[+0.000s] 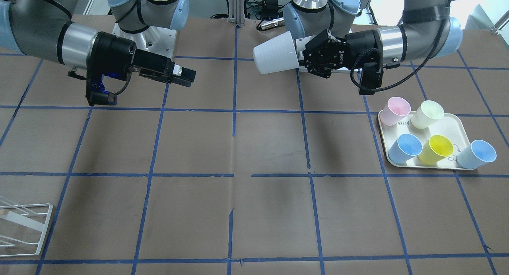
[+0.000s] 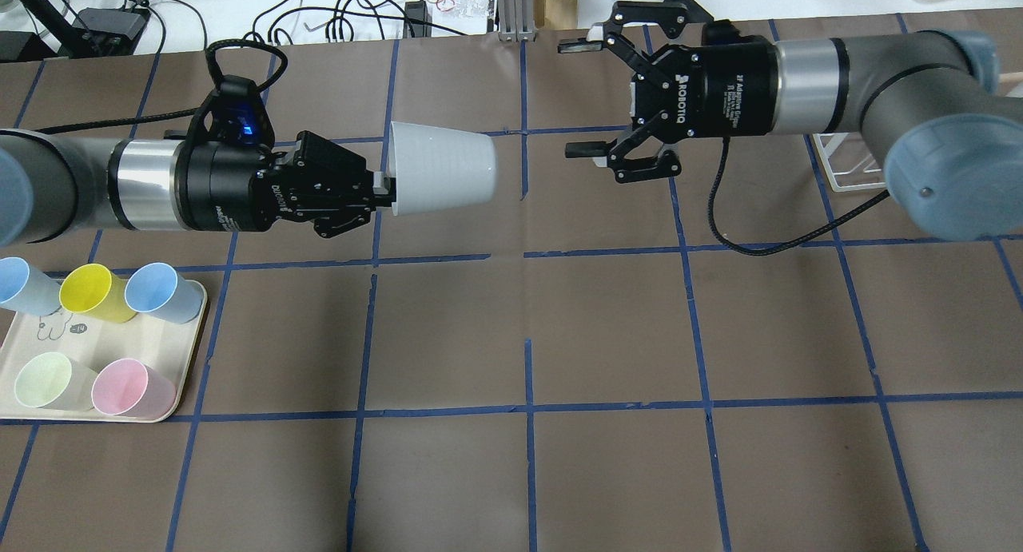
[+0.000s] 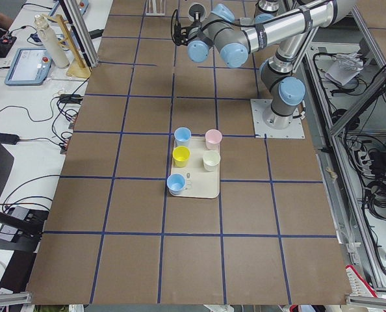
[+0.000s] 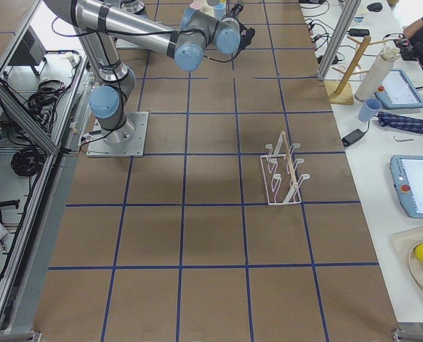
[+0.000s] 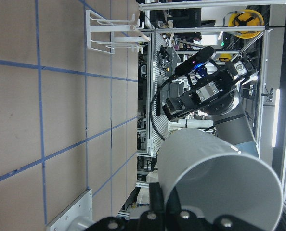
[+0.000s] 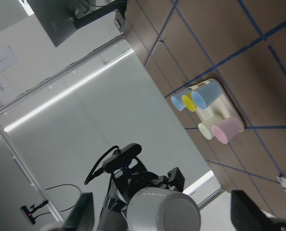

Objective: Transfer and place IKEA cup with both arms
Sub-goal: 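Carry the white cup toward the tray with the left gripper while the right arm withdraws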

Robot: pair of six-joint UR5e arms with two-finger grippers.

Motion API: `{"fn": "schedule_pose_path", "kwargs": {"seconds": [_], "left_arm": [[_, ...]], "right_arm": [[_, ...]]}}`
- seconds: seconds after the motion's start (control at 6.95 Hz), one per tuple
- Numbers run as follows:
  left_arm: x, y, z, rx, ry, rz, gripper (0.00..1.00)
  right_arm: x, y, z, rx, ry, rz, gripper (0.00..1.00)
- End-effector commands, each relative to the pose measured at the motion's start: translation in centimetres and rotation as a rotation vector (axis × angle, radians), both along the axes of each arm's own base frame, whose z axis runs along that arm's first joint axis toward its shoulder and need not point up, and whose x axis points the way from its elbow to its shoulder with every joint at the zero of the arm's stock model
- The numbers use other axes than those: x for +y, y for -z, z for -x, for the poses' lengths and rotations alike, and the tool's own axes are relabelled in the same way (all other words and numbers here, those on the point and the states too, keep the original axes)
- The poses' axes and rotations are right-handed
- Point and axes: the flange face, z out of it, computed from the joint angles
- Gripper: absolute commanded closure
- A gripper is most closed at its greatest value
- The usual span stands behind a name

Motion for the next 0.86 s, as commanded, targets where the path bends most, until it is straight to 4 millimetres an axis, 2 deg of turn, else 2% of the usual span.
{"fn": "schedule_pose_path", "kwargs": {"seconds": [0.0, 0.14, 0.29, 0.43, 0.58, 0.72], "left_arm": [[-0.2, 0.5, -4.7, -0.231, 0.072, 0.018, 1.00], [-0.7, 0.6, -7.7, -0.440, 0.083, 0.012, 1.00], [-0.2, 0.8, -10.9, -0.648, 0.132, -0.010, 1.00], [0.3, -0.3, -13.8, -0.811, 0.155, -0.006, 1.00], [0.8, -2.9, -17.0, -0.952, 0.162, -0.022, 1.00], [0.9, -4.6, -20.6, -1.039, 0.165, -0.042, 1.00]], "right_arm": [[3.8, -4.3, 1.4, 0.372, -0.022, 0.016, 0.00], [6.6, -5.7, 2.3, 0.591, -0.042, 0.041, 0.00], [8.1, -6.3, 3.0, 0.700, -0.054, 0.011, 0.00], [9.0, -6.2, 4.1, 0.835, -0.076, -0.015, 0.00], [9.5, -6.3, 4.5, 0.914, -0.089, -0.018, 0.00], [9.9, -6.2, 5.2, 1.003, -0.117, -0.019, 0.00]]}}
